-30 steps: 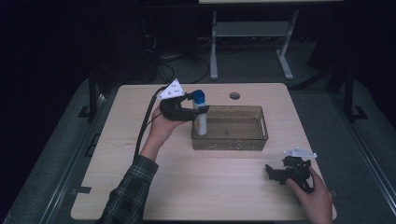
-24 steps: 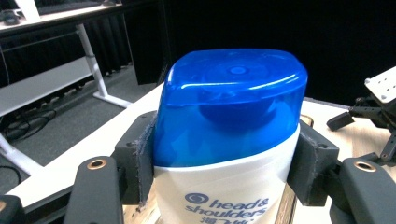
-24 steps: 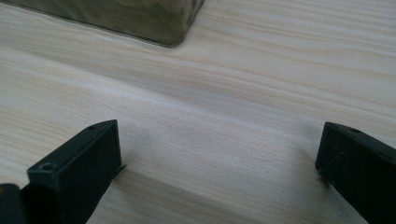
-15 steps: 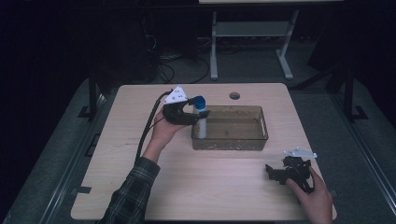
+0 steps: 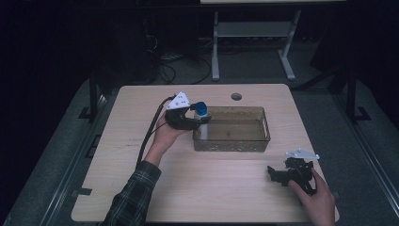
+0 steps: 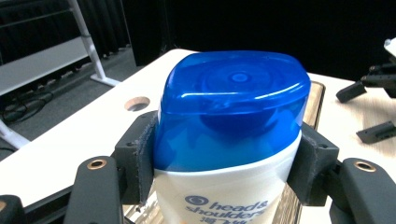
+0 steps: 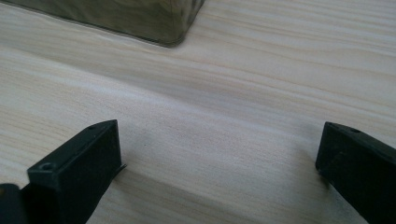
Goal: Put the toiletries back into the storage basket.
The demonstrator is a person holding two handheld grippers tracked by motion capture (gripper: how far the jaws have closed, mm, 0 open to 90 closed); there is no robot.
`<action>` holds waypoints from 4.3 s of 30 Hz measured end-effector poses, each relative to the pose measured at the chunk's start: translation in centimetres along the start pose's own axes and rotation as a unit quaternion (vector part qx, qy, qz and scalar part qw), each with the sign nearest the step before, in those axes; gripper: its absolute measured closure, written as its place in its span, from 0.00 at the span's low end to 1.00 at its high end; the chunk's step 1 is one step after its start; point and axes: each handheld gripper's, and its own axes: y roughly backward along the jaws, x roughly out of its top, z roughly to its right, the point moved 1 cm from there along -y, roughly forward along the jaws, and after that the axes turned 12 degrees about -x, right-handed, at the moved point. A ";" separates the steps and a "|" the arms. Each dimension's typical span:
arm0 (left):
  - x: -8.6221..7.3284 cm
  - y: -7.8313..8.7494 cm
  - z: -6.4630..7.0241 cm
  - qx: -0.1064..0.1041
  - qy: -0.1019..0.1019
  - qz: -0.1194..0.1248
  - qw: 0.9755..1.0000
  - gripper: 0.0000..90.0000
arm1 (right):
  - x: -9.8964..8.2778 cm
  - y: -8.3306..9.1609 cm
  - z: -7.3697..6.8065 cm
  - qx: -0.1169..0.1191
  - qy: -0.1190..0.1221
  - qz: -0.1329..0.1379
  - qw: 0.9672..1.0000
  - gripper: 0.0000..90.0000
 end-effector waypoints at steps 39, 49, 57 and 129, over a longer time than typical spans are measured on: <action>-2.2 0.0 0.5 -0.013 0.030 -0.015 0.999 0.16 | 0.0 0.0 0.0 0.000 0.000 0.000 1.000 0.00; -2.5 2.4 0.8 0.004 0.036 -0.022 0.999 0.15 | 0.0 0.0 0.0 0.000 0.000 0.000 1.000 0.00; -3.4 4.2 1.9 0.018 0.044 -0.039 0.998 0.15 | 0.0 0.0 0.0 0.000 0.000 0.000 1.000 0.00; -17.4 16.1 9.3 0.132 0.115 -0.152 0.973 0.15 | 0.0 0.0 0.0 0.000 -0.001 0.000 1.000 0.00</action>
